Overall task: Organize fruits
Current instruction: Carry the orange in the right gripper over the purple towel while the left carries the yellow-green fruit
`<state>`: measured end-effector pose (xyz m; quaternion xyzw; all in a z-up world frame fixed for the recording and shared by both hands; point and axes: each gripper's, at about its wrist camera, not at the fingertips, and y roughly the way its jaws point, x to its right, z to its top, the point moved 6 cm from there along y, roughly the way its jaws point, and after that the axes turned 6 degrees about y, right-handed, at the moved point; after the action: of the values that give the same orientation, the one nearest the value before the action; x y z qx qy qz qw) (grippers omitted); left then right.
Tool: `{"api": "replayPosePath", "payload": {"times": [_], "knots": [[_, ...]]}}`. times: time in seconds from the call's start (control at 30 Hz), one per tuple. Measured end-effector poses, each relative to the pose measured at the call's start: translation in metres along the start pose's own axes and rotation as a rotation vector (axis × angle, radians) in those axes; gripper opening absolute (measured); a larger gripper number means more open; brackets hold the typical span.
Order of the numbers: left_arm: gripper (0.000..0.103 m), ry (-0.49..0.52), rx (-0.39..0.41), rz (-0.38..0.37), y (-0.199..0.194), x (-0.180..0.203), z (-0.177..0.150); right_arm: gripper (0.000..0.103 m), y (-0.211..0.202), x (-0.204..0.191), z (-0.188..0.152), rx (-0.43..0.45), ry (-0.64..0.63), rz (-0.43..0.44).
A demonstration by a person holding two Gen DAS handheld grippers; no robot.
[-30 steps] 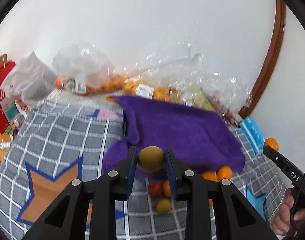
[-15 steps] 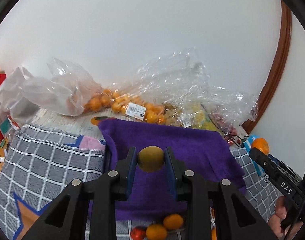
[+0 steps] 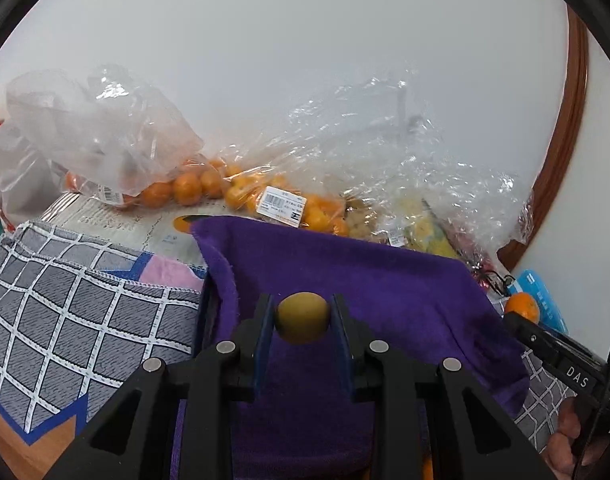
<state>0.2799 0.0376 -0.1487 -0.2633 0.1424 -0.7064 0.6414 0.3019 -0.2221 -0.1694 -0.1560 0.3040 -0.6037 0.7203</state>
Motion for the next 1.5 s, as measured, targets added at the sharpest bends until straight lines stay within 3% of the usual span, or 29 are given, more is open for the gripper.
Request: {"api": "replayPosePath", "payload": {"times": [0.4, 0.93, 1.5], "knots": [[0.027, -0.032, 0.001, 0.009, 0.005, -0.008, -0.005, 0.042, 0.015, -0.002, -0.011, -0.012, 0.0, 0.021], [0.027, -0.024, -0.113, -0.015, 0.028, -0.007, -0.02, 0.042, 0.04, -0.002, -0.03, -0.088, 0.002, 0.0], [0.027, -0.015, -0.121, -0.009, 0.031, -0.008, -0.022, 0.042, 0.049, -0.005, -0.036, -0.129, -0.027, -0.023]]}}
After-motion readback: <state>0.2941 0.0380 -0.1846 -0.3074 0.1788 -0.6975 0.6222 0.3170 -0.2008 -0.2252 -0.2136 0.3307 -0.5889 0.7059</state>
